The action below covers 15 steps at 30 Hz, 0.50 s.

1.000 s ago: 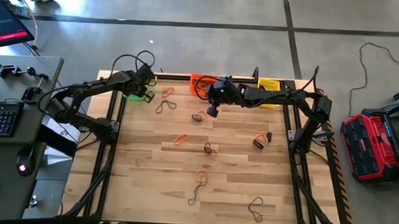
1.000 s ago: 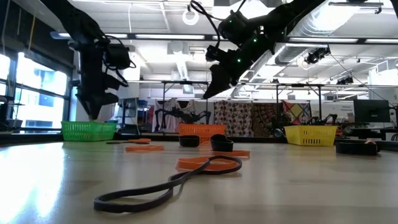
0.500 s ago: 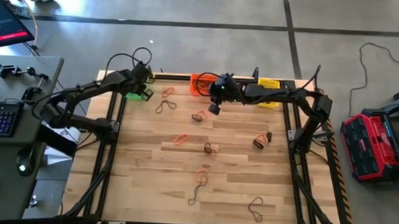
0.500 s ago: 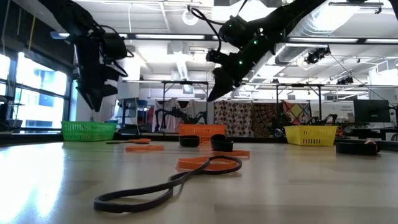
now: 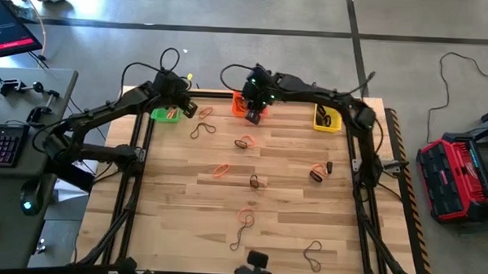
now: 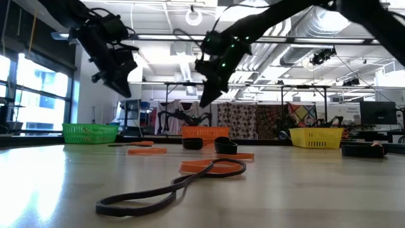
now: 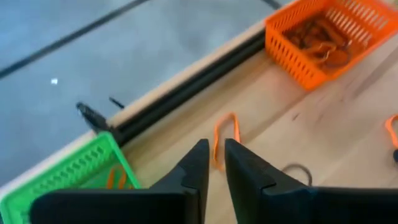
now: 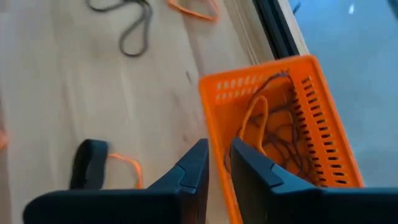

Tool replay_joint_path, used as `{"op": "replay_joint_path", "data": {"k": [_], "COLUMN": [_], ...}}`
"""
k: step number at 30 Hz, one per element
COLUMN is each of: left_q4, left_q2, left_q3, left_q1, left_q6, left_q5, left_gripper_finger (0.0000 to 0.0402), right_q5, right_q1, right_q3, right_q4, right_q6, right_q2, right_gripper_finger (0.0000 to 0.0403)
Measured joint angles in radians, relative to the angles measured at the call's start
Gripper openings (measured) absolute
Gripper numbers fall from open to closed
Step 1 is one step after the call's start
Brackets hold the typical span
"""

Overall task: Sort rubber bands into baskets
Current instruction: Remove the orange rubber band from the orange basket to the green bin

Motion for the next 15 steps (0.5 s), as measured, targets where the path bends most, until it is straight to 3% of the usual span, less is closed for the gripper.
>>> {"op": "replay_joint_path", "data": {"k": [6, 15], "left_q4": [0.069, 0.094], "left_q2": [0.000, 0.000], "left_q3": [0.000, 0.000], "left_q1": [-0.018, -0.021], "left_q6": [0.014, 0.034], "left_q5": [0.000, -0.001], "left_gripper_finger": [0.0012, 0.0008], "right_q5": [0.002, 0.005], "right_q1": [-0.020, -0.066], "right_q3": [0.183, 0.221], "right_q4": [-0.147, -0.167], "right_q6": [0.026, 0.085], "right_q2": [0.150, 0.236], "right_gripper_finger": [0.0077, 0.0114]}}
